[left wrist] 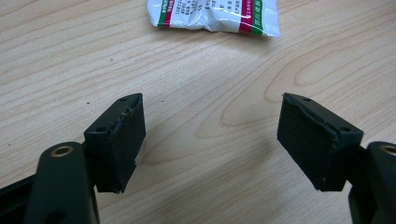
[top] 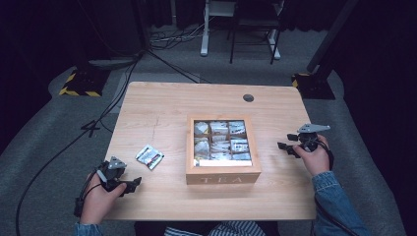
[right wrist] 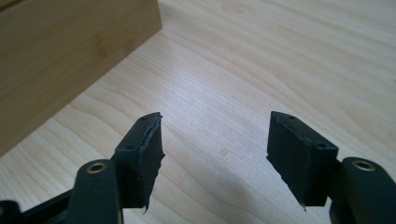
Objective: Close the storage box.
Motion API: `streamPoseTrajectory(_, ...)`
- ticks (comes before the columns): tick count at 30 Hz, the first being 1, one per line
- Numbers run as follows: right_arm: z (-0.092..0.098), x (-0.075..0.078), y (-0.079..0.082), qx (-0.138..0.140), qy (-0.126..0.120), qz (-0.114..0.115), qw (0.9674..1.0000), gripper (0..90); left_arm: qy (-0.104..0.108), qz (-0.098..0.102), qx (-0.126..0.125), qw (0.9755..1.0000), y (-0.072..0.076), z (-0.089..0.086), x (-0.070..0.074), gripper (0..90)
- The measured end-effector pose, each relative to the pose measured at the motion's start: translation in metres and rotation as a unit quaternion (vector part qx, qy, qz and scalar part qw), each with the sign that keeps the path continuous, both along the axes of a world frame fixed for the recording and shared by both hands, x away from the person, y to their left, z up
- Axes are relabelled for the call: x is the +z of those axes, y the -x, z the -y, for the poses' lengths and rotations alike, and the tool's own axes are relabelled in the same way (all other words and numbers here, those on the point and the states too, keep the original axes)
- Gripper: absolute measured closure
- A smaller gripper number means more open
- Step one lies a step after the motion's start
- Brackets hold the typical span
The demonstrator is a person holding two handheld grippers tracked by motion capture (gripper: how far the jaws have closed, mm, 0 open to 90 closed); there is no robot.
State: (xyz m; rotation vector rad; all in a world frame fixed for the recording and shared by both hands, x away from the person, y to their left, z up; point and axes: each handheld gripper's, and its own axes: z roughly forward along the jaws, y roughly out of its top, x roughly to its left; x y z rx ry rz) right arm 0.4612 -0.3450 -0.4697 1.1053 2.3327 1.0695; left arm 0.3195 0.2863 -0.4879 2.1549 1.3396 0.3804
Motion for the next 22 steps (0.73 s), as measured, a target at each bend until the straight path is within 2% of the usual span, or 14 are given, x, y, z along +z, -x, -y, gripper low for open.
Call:
streamPoseTrajectory(2,0.0,-0.006,0.0,-0.002,0.001,-0.008,1.0,35.5,0.002,-0.002,0.001,1.0,0.0,0.0,-0.001,24.3)
streamPoseTrajectory(6,0.0,-0.017,-0.001,0.011,0.021,-0.026,0.9994,33.8,0.002,-0.003,0.001,1.0,-0.001,-0.002,-0.002,24.3)
streamPoseTrajectory(12,0.0,-0.023,-0.002,0.006,0.029,-0.039,0.9988,30.6,0.005,-0.005,0.0,1.0,-0.001,-0.003,-0.003,23.2)
streamPoseTrajectory(15,0.0,-0.027,-0.001,-0.002,0.021,-0.039,0.999,23.0,0.003,-0.002,-0.005,1.0,-0.002,-0.002,-0.004,21.0)
streamPoseTrajectory(16,0.0,-0.027,-0.001,-0.002,0.021,-0.039,0.999,23.0,0.003,-0.002,-0.005,1.0,-0.002,-0.002,-0.004,20.5)
streamPoseTrajectory(17,-0.002,-0.029,-0.003,0.002,0.022,-0.034,0.9992,12.3,0.003,0.0,-0.007,1.0,-0.002,-0.002,-0.005,19.7)
streamPoseTrajectory(18,-0.002,-0.029,-0.003,0.002,0.022,-0.034,0.9992,12.3,0.003,0.0,-0.007,1.0,-0.002,-0.002,-0.005,18.6)
streamPoseTrajectory(19,-0.005,-0.035,-0.006,0.007,0.023,-0.021,0.9995,0.2,0.005,0.004,-0.01,0.9999,-0.002,-0.002,-0.007,17.1)
streamPoseTrajectory(22,-0.005,-0.036,-0.007,0.011,0.026,-0.023,0.9993,0.0,0.001,0.009,-0.013,0.9999,-0.002,-0.002,-0.008,15.7)
